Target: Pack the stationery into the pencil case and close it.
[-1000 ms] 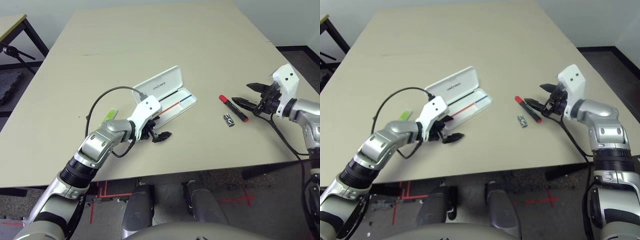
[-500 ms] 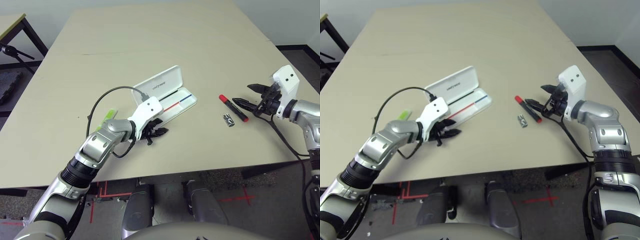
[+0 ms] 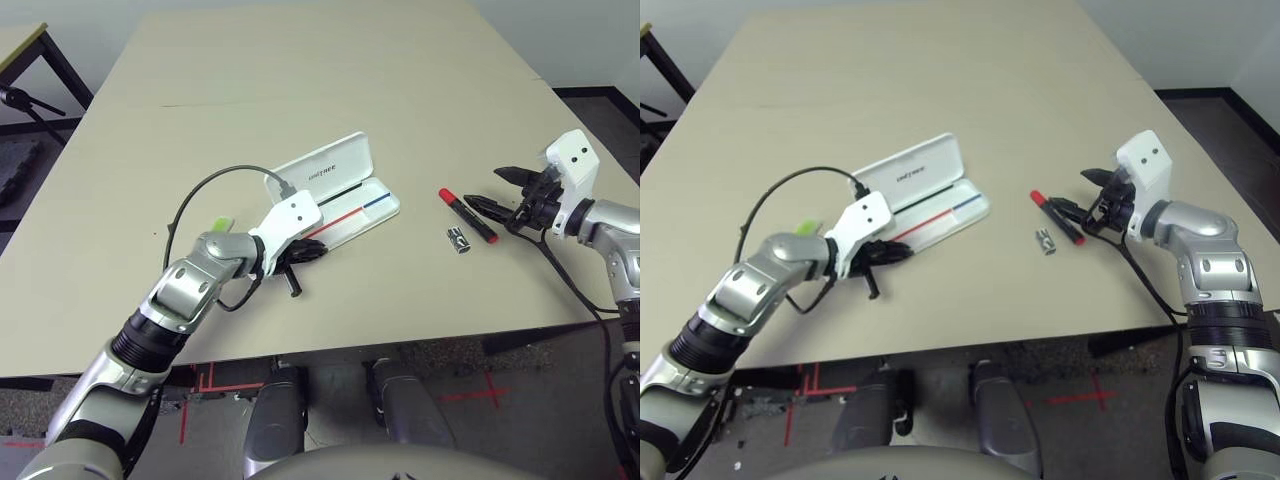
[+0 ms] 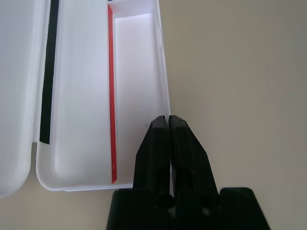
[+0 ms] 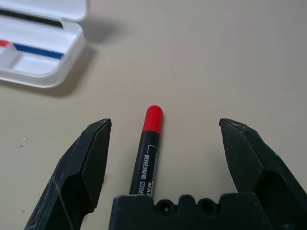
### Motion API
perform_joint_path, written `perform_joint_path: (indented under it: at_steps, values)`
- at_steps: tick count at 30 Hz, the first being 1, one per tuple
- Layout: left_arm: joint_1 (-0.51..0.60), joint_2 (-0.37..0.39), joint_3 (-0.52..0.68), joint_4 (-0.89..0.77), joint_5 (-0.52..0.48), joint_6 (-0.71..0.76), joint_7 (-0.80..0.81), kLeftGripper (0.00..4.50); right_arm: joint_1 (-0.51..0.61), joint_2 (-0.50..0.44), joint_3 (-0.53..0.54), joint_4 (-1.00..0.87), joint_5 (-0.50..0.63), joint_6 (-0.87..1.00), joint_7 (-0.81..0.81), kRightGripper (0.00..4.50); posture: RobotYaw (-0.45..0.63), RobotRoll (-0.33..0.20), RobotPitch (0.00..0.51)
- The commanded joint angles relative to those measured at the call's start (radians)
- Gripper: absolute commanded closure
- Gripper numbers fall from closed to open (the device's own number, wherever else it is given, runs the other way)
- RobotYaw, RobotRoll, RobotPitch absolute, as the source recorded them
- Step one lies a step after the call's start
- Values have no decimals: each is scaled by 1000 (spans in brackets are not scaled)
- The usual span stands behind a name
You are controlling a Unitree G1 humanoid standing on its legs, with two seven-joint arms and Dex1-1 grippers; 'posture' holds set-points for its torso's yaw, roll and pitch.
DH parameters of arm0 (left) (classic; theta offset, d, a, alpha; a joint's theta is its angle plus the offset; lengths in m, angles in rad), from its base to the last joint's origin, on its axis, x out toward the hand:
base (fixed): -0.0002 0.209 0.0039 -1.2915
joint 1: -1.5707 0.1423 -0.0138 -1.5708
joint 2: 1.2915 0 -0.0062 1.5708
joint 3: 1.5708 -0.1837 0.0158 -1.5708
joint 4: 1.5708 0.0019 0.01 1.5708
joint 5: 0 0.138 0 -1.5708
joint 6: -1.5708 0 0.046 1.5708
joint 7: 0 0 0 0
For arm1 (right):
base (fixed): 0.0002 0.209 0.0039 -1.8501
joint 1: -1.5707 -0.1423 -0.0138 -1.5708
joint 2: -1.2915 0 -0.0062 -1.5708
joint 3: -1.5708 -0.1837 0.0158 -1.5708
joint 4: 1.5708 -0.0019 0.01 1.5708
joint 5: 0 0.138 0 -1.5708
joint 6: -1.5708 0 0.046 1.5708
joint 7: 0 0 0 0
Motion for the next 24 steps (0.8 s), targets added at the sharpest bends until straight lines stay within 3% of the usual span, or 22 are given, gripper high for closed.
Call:
perform_joint_path:
  at_steps: [1, 10, 24]
  values:
    - [34, 48, 4, -56, 15, -90, -70, 4466, 24, -6, 8, -27, 21, 25, 37, 0, -90, 0, 162]
    - [121, 142, 5, -33, 50, -308, -204, 4466, 72, -43, 28, -114, 73, 97, 173, 0, -77, 0, 161]
    - [150, 116, 21, 33, 74, -340, -224, 4466, 104, -81, 50, -171, 73, 123, 229, 0, -79, 0, 160]
